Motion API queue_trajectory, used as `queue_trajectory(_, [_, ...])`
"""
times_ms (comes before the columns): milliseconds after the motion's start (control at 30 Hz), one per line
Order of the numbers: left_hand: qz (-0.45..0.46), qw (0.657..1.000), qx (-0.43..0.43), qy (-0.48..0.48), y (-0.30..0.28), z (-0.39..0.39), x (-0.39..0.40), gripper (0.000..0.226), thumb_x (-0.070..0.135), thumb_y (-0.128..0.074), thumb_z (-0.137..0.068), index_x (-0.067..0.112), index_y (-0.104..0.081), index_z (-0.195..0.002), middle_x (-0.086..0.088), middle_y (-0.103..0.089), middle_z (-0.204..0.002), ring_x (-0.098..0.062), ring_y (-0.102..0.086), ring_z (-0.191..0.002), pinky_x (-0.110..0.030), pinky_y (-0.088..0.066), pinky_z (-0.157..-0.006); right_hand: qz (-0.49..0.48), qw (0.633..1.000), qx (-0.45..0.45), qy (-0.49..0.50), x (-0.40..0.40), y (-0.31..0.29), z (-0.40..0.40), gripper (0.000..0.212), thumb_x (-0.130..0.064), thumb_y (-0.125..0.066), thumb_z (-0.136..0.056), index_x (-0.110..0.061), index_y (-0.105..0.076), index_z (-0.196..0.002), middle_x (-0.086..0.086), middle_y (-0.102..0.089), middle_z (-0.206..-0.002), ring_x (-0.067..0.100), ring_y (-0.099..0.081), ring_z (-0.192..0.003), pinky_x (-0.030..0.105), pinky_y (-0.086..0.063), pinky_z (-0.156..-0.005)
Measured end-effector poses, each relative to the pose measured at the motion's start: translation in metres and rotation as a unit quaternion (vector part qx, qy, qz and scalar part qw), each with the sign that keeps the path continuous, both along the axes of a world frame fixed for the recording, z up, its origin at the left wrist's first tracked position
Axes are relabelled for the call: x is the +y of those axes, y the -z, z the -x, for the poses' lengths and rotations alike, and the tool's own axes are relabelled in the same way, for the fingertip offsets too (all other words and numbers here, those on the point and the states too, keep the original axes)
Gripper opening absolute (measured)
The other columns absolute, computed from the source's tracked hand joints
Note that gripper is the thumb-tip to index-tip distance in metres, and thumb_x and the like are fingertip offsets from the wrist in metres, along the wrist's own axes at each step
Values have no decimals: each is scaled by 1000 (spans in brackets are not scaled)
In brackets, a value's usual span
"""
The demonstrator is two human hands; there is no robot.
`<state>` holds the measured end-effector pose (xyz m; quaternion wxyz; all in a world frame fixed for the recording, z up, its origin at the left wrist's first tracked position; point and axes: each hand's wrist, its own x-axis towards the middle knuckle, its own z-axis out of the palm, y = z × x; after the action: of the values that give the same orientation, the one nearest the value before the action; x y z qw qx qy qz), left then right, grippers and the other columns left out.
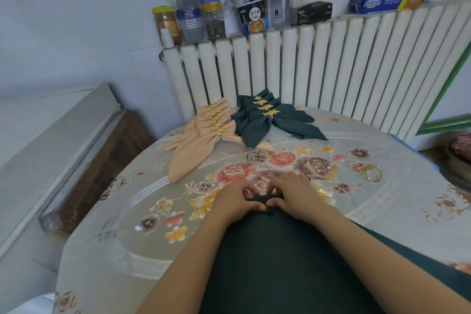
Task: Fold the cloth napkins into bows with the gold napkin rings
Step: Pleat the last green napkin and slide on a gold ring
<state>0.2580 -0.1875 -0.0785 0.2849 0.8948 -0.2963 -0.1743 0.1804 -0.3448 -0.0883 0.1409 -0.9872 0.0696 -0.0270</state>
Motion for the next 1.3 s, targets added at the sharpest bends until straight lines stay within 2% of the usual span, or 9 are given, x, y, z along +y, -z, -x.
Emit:
queue_trajectory(167, [41, 999, -14, -9, -4, 14, 0, 16, 31, -78, -71, 27, -62, -70, 10, -56, -80, -9, -52, -78, -30, -45, -72, -5, 999, -52, -3, 2, -1, 10, 19, -35, -66, -82, -23, -62, -96, -4, -51, -134, 17, -41, -118, 34, -30, -103])
queue_trajectory(333, [102, 991, -89, -17, 9, 32, 14, 12, 14, -74, -73, 24, -69, -77, 8, -62, -85, -12, -55, -87, -31, -46, -83, -47, 991, -125, -29, -2, 6, 35, 13, -26, -74, -76, -23, -68, -86, -9, -65, -96, 10, -41, -89, 30, -36, -84])
queue_trajectory(500, [102, 992, -78, 11, 11, 37, 29, 26, 1, -64, -74, 24, -73, -81, 10, -60, -86, -11, -51, -92, -28, -44, -85, -96, 986, -133, -37, -6, 8, 53, 10, -27, -76, -76, -29, -73, -86, -15, -68, -87, 14, -49, -90, 32, -39, -85])
queue_trajectory(734, [-9, 994, -97, 55, 3, 49, 41, 37, 8, -50, -81, 34, -69, -100, 10, -53, -110, -9, -36, -110, -27, -16, -94, -88, 993, -66, -32, -2, 5, 69, 21, -47, -60, -86, -38, -70, -102, -19, -59, -104, 7, -38, -103, 26, -23, -89])
queue_trajectory(834, [-48, 991, -120, 42, -2, 51, 35, 24, 31, -48, -90, 34, -69, -99, 12, -54, -114, -9, -36, -113, -31, -18, -94, -91, 995, -37, -5, 0, -1, 67, 28, -52, -53, -88, -33, -71, -100, -18, -59, -104, 9, -38, -105, 31, -26, -95])
queue_trajectory(934, [-70, 988, -136, 18, -1, 51, 28, 23, 56, -57, -83, 36, -67, -86, 12, -56, -104, -10, -41, -108, -35, -25, -94, -111, 993, -19, 35, 4, -6, 59, 11, -46, -65, -82, -37, -70, -87, -17, -54, -97, 12, -39, -108, 32, -26, -94])
queue_trajectory(1034, [-52, 993, -105, -7, -2, 49, 24, 18, 53, -72, -70, 38, -63, -76, 12, -54, -97, -11, -45, -104, -34, -27, -90, -96, 992, 0, 81, 7, -9, 53, 23, -44, -72, -76, -38, -59, -95, -10, -51, -112, 16, -38, -116, 36, -28, -98])
queue_trajectory(1134, [-62, 995, -75, -25, -4, 47, 20, 33, 51, -75, -69, 34, -56, -90, 10, -55, -100, -14, -49, -105, -34, -29, -89, -90, 989, 63, 101, 4, -13, 48, 45, -46, -70, -77, -35, -52, -117, -4, -56, -119, 20, -39, -121, 40, -27, -101])
queue_trajectory(1300, [-112, 987, -113, 19, -14, 50, 14, 33, 45, -72, -75, 27, -62, -101, 8, -60, -100, -15, -50, -103, -33, -28, -88, 16, 997, 46, 66, 12, -23, 48, 23, -45, -68, -79, -31, -64, -98, -5, -57, -109, 17, -43, -114, 37, -27, -98])
